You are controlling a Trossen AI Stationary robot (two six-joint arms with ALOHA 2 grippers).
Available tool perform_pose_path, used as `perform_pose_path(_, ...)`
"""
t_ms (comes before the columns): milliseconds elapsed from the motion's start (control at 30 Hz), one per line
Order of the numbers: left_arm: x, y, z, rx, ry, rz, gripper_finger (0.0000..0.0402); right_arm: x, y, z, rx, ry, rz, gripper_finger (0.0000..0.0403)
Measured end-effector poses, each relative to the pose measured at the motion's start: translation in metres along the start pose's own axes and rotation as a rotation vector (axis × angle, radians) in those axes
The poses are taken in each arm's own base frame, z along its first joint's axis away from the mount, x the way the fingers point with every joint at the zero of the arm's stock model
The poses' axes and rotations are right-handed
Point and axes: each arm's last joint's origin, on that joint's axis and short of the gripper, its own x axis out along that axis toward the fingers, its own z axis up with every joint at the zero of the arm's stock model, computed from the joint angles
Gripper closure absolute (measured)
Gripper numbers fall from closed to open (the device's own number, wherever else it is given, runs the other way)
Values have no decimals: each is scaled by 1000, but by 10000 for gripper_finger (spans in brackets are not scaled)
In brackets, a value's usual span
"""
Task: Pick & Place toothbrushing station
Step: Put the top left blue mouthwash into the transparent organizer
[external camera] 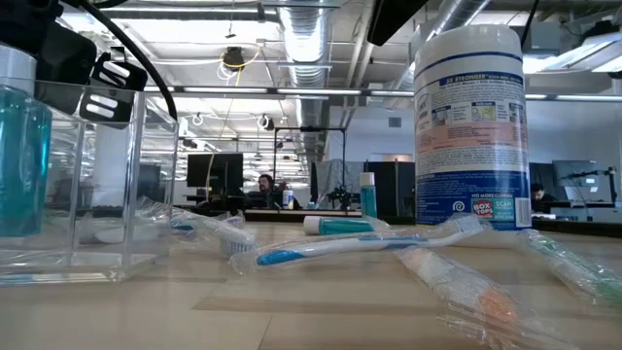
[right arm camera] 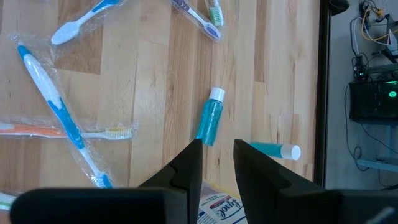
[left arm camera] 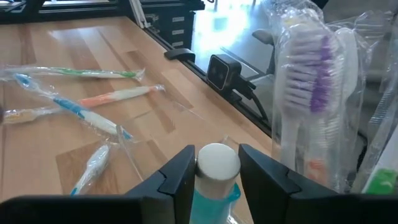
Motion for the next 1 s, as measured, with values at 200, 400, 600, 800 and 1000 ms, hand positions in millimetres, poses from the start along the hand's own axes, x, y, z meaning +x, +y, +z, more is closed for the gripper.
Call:
perform_pose_path(200, 0, 0, 0, 0, 0, 0, 290, 0, 0, 0, 10, -1, 0, 321)
perform_pose_path(400, 0, 0, 0, 0, -1, 0, 285, 0, 0, 0, 11, -1, 0, 321)
perform_pose_path(600, 0, 0, 0, 0, -1, 0, 286, 0, 0, 0, 26, -1, 1, 321)
perform_pose_path(800, 0, 0, 0, 0, -4, 2, 284, 0, 0, 0, 26, -2, 1, 321)
perform_pose_path(1000, 0, 2, 1, -15, -12, 58, 281, 0, 0, 0, 20, -2, 1, 321)
